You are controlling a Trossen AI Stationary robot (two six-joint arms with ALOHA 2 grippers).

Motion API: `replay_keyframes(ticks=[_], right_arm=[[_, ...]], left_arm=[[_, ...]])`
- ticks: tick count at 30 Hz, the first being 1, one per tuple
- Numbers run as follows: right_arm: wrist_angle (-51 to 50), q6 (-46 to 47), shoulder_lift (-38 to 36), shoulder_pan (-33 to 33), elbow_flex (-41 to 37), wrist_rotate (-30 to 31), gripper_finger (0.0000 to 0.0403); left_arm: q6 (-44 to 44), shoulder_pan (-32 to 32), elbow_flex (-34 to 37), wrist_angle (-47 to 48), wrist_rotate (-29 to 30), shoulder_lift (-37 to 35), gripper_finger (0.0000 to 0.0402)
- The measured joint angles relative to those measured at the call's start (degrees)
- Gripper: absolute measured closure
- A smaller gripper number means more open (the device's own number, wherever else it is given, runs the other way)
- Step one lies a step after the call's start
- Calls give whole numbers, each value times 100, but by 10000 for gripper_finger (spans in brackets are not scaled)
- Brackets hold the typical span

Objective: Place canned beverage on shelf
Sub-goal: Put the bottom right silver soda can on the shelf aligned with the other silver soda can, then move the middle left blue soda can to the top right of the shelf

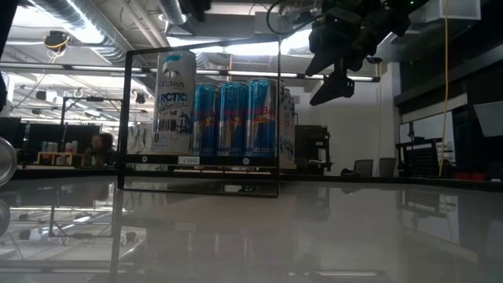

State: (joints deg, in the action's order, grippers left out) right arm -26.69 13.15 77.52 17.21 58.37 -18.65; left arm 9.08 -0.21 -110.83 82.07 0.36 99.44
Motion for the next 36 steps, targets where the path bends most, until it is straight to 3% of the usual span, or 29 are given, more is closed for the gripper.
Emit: replay_keyframes(ticks=[6, 16, 21, 36], right_arm=[[-1, 2, 0, 0, 0, 0, 15], [-1, 0, 0, 0, 0, 0, 15], [-2, 2, 0, 0, 0, -1, 15], [-3, 2, 0, 0, 0, -2, 15]], left_arm=[[716, 177, -221, 818, -509, 4, 349], [1790, 536, -82, 797, -705, 7, 246], [1814, 597, -81, 797, -824, 7, 210], [1921, 588, -79, 795, -844, 9, 200]])
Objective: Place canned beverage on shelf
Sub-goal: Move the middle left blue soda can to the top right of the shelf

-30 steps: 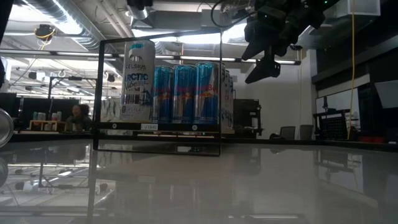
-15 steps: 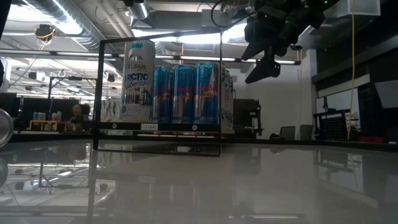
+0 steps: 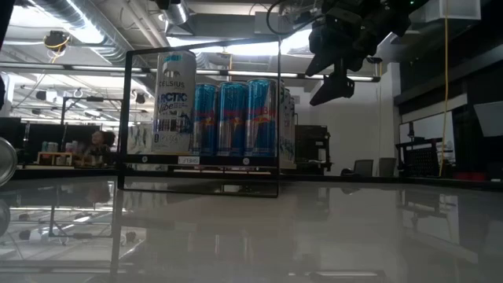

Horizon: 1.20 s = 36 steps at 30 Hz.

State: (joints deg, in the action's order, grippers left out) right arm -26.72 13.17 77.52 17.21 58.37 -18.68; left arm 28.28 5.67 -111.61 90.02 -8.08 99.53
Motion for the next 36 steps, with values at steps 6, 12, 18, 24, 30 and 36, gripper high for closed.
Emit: replay_keyframes(ticks=[6, 12, 18, 24, 30, 36], right_arm=[[0, -1, 0, 0, 0, 1, 15], [0, 0, 0, 0, 0, 0, 15], [-2, 0, 0, 0, 0, 0, 15], [-74, 0, 0, 0, 0, 0, 15], [-95, 0, 0, 0, 2, -2, 15], [-87, -2, 0, 0, 0, -1, 15]], left_arm=[[-132, 19, 0, 0, -43, 0, 170], [-265, 152, 0, 0, 71, 0, 100], [-357, 492, 0, 0, 497, 0, 40], [-469, 729, 5, -2, 618, -156, 28], [125, 748, 781, -5, 1046, -1233, 28], [1495, 870, 2789, -45, 1287, -2810, 28]])
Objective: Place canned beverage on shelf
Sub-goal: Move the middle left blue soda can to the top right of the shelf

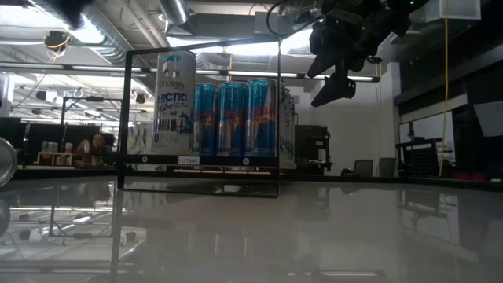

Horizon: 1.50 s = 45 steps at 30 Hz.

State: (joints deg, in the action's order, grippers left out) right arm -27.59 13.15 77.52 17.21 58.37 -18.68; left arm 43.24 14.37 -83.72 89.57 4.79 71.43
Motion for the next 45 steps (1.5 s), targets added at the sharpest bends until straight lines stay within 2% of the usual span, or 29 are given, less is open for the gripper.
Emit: replay_keyframes(ticks=[3, 7, 13, 18, 24, 27, 34, 39, 45], right_arm=[[4, 2, 0, 0, 0, 0, 15], [41, 0, 0, 0, 0, 0, 15], [48, 0, 0, 0, 0, -2, 15], [48, 0, 0, 0, 0, 0, 15], [48, 0, 0, 0, 0, 1, 15], [48, -1, 0, 0, 0, 1, 15], [48, -1, 0, 0, 0, 1, 15], [50, -1, 0, 0, 0, 1, 15], [48, -3, 0, 0, 0, 1, 15]], left_arm=[[495, 64, 910, -266, -143, -611, 28], [615, 83, 1863, -861, -565, -1076, 28], [238, 85, 2881, -1271, -1190, -1162, 28], [-89, 85, 3466, -1435, -1603, -1151, 28], [-182, 166, 3973, -1614, -1688, -1150, 28], [-267, 314, 4000, -1987, -1728, -1144, 30], [-138, 680, 4006, -2029, -1617, -1139, 33], [-135, 950, 4006, -2222, -1584, -928, 33], [-132, 1175, 4006, -2427, -1181, -390, 33]])
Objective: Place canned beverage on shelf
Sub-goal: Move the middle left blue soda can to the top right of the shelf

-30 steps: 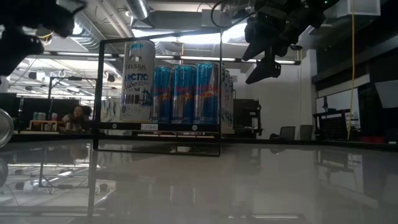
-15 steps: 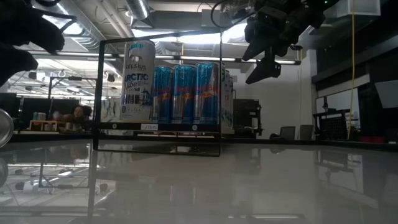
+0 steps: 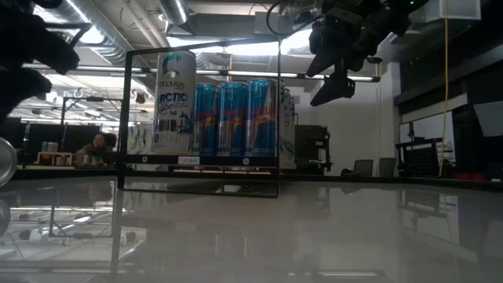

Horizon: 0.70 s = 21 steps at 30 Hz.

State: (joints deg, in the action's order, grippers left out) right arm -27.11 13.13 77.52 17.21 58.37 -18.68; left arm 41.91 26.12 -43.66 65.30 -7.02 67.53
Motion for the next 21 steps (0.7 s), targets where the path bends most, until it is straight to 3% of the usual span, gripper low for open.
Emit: replay_keyframes(ticks=[21], right_arm=[[0, -2, 0, 0, 0, 0, 15]], left_arm=[[-26, 496, 0, -608, 154, 1328, 33]])
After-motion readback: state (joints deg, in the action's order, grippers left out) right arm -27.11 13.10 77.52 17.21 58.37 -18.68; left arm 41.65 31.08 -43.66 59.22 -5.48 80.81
